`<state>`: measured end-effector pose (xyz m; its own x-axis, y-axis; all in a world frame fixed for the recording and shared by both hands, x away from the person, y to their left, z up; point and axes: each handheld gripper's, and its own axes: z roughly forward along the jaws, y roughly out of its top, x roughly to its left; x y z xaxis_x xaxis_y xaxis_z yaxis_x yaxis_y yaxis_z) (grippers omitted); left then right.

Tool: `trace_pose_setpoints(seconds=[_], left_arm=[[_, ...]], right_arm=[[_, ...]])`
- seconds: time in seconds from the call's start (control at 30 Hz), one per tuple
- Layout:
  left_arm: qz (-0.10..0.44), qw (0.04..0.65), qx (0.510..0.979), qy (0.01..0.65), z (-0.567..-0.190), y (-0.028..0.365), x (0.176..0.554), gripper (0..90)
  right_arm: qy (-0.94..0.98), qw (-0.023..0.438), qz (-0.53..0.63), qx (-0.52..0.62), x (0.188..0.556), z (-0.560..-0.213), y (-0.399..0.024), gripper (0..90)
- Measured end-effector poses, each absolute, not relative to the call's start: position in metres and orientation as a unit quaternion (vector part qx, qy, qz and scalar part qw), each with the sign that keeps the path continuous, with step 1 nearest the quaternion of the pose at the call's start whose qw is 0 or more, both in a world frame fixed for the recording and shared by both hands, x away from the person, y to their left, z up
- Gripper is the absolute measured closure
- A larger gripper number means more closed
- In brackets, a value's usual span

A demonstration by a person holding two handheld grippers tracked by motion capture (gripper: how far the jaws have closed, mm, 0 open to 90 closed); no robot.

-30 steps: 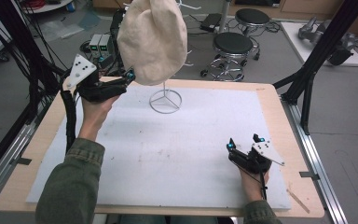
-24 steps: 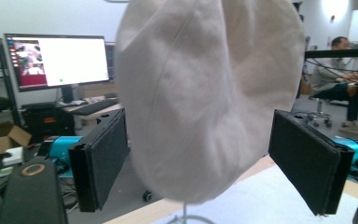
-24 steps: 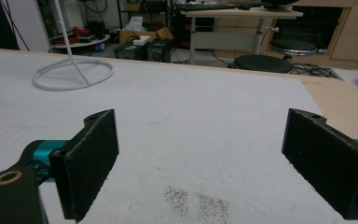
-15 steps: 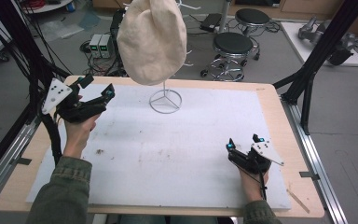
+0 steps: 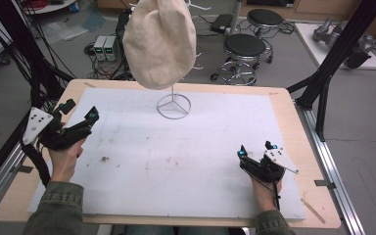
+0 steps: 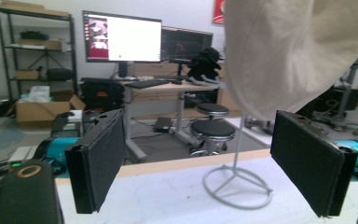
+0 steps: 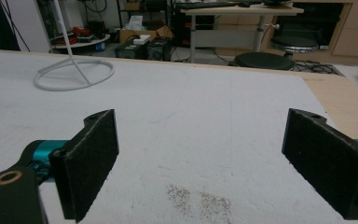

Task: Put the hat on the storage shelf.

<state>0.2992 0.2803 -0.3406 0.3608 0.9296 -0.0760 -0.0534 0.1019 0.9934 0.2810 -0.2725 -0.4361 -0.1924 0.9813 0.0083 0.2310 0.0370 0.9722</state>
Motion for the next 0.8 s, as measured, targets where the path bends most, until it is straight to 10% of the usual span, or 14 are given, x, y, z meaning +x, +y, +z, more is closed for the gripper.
trace_pose_setpoints(seconds=[0.8], left_arm=[[0.479, 0.549, 0.482, 0.486, -0.396, 0.312, 0.254, 18.2]], right_arm=[[0.589, 0.393, 0.482, 0.515, 0.276, -0.435, -0.274, 9.8]])
